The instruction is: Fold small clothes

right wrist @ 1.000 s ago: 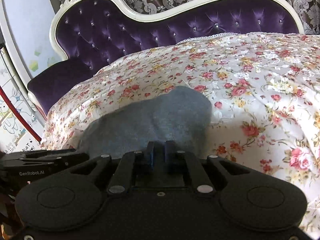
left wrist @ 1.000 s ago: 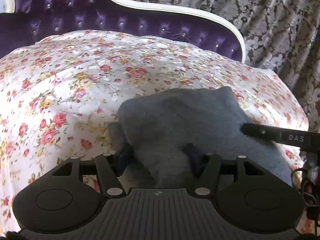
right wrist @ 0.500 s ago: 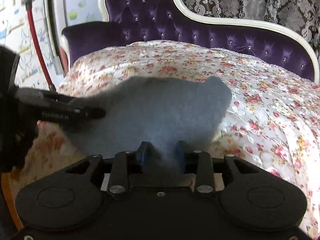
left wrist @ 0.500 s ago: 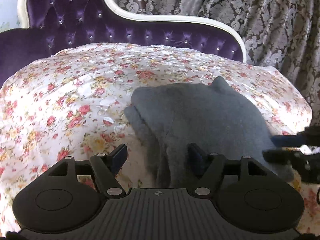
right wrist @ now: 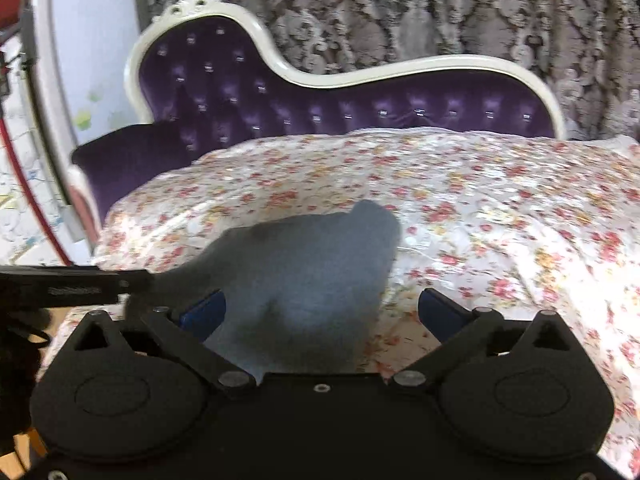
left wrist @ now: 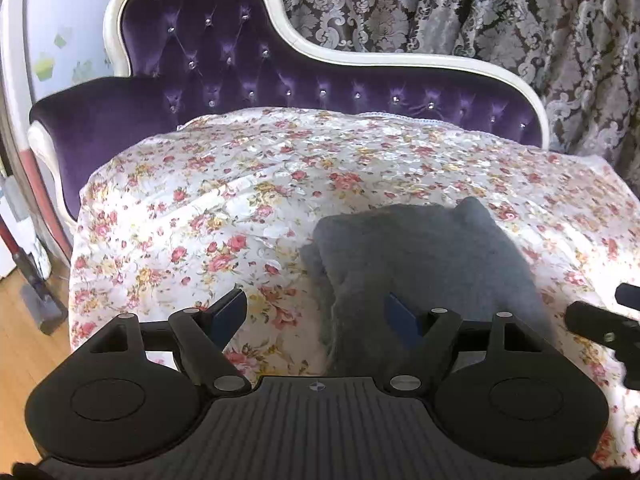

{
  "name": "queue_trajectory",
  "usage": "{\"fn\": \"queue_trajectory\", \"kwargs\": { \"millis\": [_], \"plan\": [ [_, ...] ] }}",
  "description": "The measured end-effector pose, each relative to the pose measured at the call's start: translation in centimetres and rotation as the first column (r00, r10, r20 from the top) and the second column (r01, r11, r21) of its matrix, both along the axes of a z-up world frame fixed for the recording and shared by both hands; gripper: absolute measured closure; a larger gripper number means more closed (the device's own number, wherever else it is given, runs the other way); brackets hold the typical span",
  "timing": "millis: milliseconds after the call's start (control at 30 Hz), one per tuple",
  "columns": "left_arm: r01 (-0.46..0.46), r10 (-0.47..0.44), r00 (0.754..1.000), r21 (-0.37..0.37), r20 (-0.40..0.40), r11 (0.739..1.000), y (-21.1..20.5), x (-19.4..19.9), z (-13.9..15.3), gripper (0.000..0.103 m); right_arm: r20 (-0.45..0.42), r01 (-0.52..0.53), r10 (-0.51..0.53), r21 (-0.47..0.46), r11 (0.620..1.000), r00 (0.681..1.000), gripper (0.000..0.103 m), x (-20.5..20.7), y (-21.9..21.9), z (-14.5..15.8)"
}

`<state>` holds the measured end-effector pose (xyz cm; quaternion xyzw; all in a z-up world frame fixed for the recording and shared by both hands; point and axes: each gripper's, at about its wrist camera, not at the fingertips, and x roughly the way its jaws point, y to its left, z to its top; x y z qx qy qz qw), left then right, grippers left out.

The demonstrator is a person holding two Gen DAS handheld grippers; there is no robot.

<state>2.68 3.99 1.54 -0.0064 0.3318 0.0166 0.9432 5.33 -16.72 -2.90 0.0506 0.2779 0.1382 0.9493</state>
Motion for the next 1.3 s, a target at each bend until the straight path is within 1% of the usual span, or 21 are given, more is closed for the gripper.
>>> {"fn": "queue_trajectory", "kwargs": {
  "millis": [133,233,300,433,467,567,600,633,767,800,1033,1300],
  "plan": [
    [0.011,-0.012,1.000,0.018,0.008,1.000,-0.4,-0.7,0.3,0.028,-0.033,0.071,-0.072,-0.032,0.997,0.997,0.001,-0.2,0.0,0.1],
    [0.021,-0.021,1.000,0.046,-0.007,0.999,-1.0,-0.9,0.2,0.028,-0.063,0.137,-0.141,-0.059,0.989,0.988,0.001,-0.5,0.0,0.3],
    [0.030,-0.030,0.999,0.049,-0.015,0.998,-1.3,-1.1,0.1,0.028,-0.074,0.167,-0.172,-0.066,0.984,0.982,0.001,-0.9,-0.1,0.3],
    [0.046,-0.046,0.998,0.010,-0.031,0.999,-1.4,-1.4,0.1,0.028,-0.065,0.141,-0.143,-0.033,0.989,0.988,0.001,-1.6,-0.3,0.5],
    [0.045,-0.045,0.999,0.013,-0.029,0.999,-1.5,-1.5,0.1,0.028,-0.062,0.133,-0.134,-0.028,0.991,0.989,0.001,-1.7,-0.3,0.5],
    [0.043,-0.042,0.999,0.042,-0.028,0.998,-1.9,-1.7,0.2,0.021,-0.054,0.123,-0.124,-0.030,0.992,0.991,0.001,-2.1,0.1,0.8],
    [0.046,-0.045,0.999,0.046,-0.031,0.998,-2.0,-1.7,0.3,0.013,-0.054,0.121,-0.123,-0.029,0.992,0.991,0.001,-2.2,0.1,0.8],
    [0.050,-0.049,0.998,0.043,-0.032,0.998,-2.0,-1.8,0.3,0.008,-0.055,0.121,-0.122,-0.028,0.992,0.991,0.001,-2.3,0.2,0.8],
    [0.051,-0.051,0.998,0.015,-0.029,0.999,-1.9,-2.2,0.4,0.005,-0.052,0.124,-0.125,-0.020,0.992,0.991,0.001,-2.7,0.1,1.0],
    [0.050,-0.050,0.998,0.010,-0.031,0.999,-1.8,-2.2,0.4,0.000,-0.050,0.126,-0.126,-0.019,0.992,0.991,0.001,-2.8,0.1,1.0],
    [0.039,-0.042,0.998,-0.059,-0.044,0.997,-1.5,-2.9,0.1,0.000,-0.053,0.120,-0.121,-0.025,0.993,0.991,0.001,-3.4,0.2,1.1],
    [0.018,-0.021,0.999,-0.050,-0.049,0.999,-1.4,-3.5,-0.2,0.000,-0.056,0.117,-0.117,-0.012,0.993,0.992,0.001,-4.2,0.4,1.0]
  ]
}}
